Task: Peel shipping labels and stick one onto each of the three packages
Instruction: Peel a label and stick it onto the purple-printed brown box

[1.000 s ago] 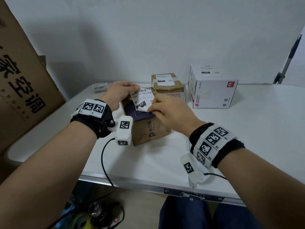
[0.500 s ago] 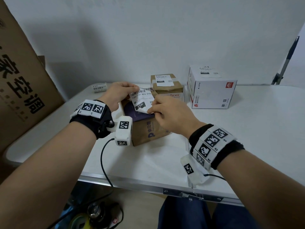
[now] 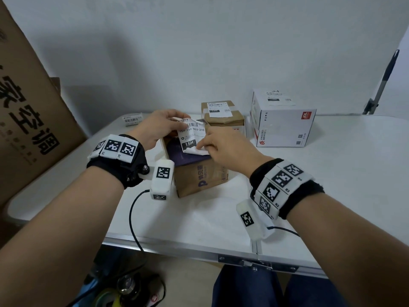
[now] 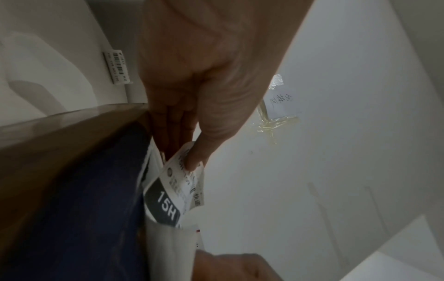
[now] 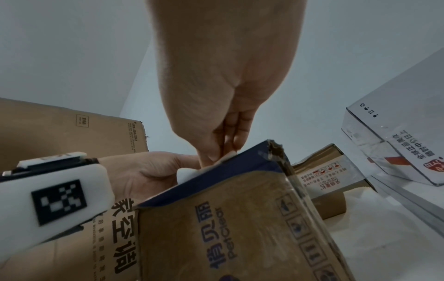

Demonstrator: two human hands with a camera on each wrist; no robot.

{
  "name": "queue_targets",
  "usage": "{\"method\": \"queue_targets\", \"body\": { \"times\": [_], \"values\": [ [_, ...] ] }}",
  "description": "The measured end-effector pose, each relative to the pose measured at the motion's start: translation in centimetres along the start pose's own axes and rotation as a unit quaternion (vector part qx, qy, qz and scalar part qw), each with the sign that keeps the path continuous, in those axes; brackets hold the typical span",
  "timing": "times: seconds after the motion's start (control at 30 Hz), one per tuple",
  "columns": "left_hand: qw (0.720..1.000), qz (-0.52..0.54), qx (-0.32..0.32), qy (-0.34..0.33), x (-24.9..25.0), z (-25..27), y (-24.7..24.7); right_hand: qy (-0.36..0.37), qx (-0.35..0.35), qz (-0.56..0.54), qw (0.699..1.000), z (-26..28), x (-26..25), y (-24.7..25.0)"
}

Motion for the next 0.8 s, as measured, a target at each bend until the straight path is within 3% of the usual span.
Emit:
{"method": "queue_targets", "body": {
  "times": [0.13,0.27,0.4,0.6,0.8],
  "values": [
    [1.0,-0.013,0.024,-0.002,0.7,0.2,-0.2,-0.005,0.012,-0.001,1.0,0.1,0.3,0.1],
    [0.998,0.015,0.033,0.052,0.0,0.5,0.0,-0.001,0.03,-0.003,1.0,0.4,0.2,0.2],
    [0.996,-0.04,0.03,0.08,0.0,1.1,0.5,-0.009,0.039,-0.012,0.999,0.4,0.3,0.1],
    [0.995,-0.063,-0.016,0.07,0.6,2.1,-0.2,-0.023,0.033,-0.033,0.999,0.3,0.6,0.2],
    [0.998,-0.045,-0.004,0.046,0.4,2.5,-0.9,-0.028,0.024,-0.043,0.998,0.5,0.7,0.3]
  ]
}}
Point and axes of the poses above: each hand's wrist, its own z-axis away from the middle knuckle, its own y-axis out of the back of the hand, x = y × z, the point moved 6 cm from there along -z, towards the middle knuckle, and after that the axes turned 7 degrees about z, right-handed, at the moved point
